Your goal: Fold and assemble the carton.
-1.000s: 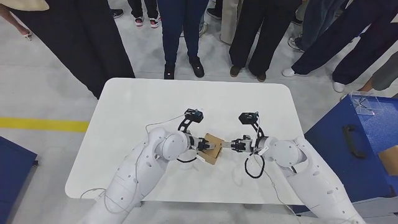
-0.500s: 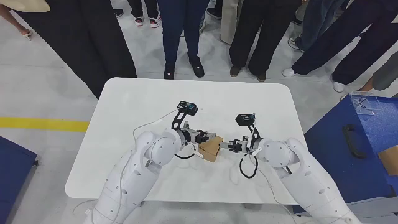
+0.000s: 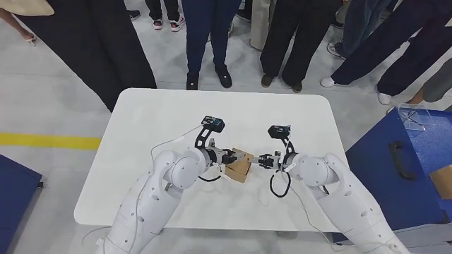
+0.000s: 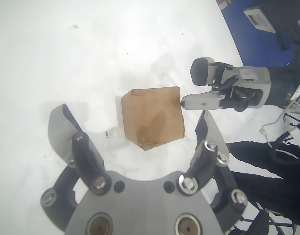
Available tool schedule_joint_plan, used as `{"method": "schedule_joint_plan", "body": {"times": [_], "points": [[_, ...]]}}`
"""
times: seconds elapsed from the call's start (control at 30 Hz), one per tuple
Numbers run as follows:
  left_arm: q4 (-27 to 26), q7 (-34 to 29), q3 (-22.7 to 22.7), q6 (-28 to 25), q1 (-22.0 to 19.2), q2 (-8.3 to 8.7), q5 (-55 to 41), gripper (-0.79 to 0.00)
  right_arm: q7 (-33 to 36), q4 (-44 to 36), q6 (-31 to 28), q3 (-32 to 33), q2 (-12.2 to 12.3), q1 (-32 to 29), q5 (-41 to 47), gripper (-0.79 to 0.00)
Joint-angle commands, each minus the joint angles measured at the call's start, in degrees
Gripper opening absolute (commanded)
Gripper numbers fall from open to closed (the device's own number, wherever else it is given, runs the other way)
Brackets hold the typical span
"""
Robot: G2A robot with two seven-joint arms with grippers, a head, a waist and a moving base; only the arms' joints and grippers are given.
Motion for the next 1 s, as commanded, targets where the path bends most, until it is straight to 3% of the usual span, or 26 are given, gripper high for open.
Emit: {"method": "schedule_joint_plan", "body": {"times": [0.0, 0.23, 0.43, 0.53, 0.73, 0.87, 0.97], "points": [[-0.26, 0.31, -0.01, -0.07, 0.21, 0.01, -0.04, 0.000, 0.17, 0.85, 0.35, -0.77, -0.22, 0.31, -0.64, 0.000], [-0.39, 0.31, 0.01, -0.09, 0.33, 0.00, -0.30, 0.000, -0.87, 0.33, 0.86, 2.62, -0.55, 1.02, 6.51, 0.000], [-1.58, 2.02, -0.01, -0.74, 0.86, 0.03, -0.01, 0.000, -1.46, 0.49, 1.08, 3.06, -0.58, 0.84, 7.43, 0.000], [-6.90, 9.47, -0.02, -1.87, 4.04, 0.53, 5.86, 0.000, -4.43, 2.06, 3.68, 6.88, -0.71, 1.15, 13.84, 0.000], [-18.92, 27.16, 1.77, 2.32, 16.30, 1.84, 24.92, 0.000, -7.26, 5.78, 5.69, 11.68, -0.82, 1.78, 21.66, 0.000], [-21.77, 34.63, 3.23, 4.41, 21.96, 2.37, 33.68, 0.000, -6.64, 7.45, 5.51, 12.55, -0.97, 2.16, 24.52, 0.000], [-22.06, 39.26, 3.59, 6.28, 23.65, 2.51, 38.39, 0.000, -6.15, 7.77, 5.18, 12.65, -0.99, 2.27, 25.14, 0.000]]}}
